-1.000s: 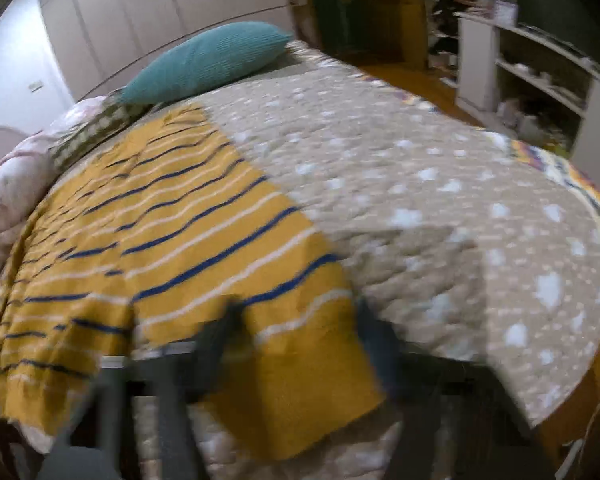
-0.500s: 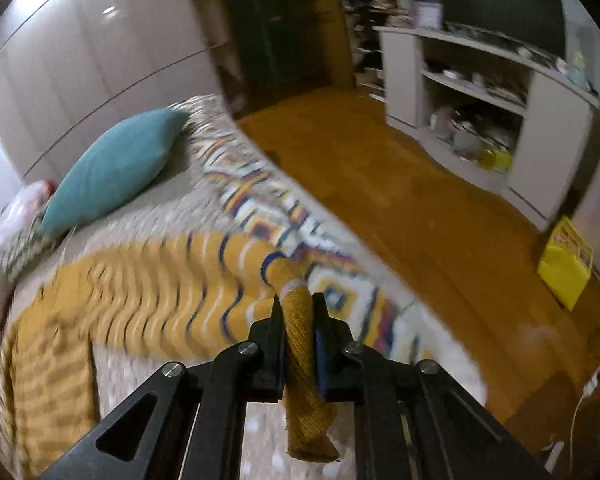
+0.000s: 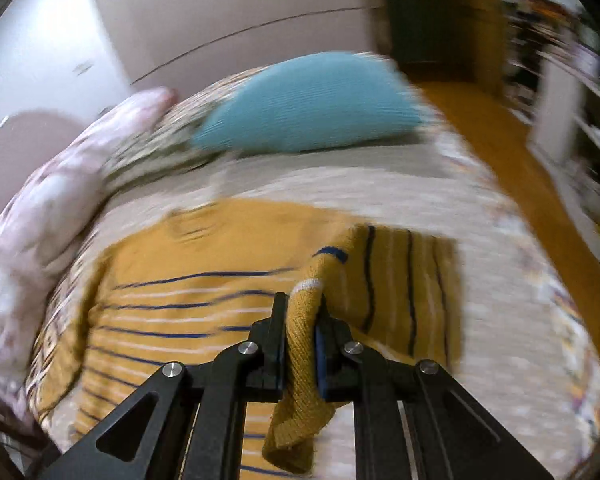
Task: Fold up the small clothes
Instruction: 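Grasp a sleeve with the right tool and fold it across the body toward the collar, then grasp the other sleeve cuff with the right tool, then fold the held sleeve across the body with the right tool and release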
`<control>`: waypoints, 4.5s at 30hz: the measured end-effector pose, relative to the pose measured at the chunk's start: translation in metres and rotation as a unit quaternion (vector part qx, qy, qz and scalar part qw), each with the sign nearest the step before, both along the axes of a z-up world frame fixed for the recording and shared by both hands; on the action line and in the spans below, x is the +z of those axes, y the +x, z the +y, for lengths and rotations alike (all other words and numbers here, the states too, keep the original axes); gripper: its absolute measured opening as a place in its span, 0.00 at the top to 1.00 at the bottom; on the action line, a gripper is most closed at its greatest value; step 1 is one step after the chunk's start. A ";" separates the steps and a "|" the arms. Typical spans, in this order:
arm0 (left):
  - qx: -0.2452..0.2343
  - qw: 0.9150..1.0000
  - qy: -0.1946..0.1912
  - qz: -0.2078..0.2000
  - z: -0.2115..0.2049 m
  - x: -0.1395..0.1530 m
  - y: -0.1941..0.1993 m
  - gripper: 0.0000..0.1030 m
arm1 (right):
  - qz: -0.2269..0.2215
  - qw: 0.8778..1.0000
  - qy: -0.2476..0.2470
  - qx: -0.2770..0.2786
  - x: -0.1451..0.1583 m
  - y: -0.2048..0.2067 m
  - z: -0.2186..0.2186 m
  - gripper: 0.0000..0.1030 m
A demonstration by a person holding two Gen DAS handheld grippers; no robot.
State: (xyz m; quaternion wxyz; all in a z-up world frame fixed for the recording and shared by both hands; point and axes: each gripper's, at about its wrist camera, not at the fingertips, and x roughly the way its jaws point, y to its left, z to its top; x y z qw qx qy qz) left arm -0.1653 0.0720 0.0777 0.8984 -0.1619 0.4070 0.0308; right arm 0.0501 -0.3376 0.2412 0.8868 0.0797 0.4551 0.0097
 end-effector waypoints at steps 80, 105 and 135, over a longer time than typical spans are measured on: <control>-0.020 0.999 0.035 0.008 -0.006 -0.011 -0.022 0.35 | -0.007 0.963 -0.058 0.263 -0.094 -0.053 0.247 0.73; 0.088 0.996 -0.029 0.003 0.099 -0.027 -0.039 0.35 | 0.047 0.964 -0.118 0.232 -0.152 0.080 0.346 0.86; 0.186 0.982 -0.022 -0.009 0.154 -0.007 -0.077 0.35 | -0.022 0.881 -0.046 0.470 -0.098 -0.096 0.485 0.94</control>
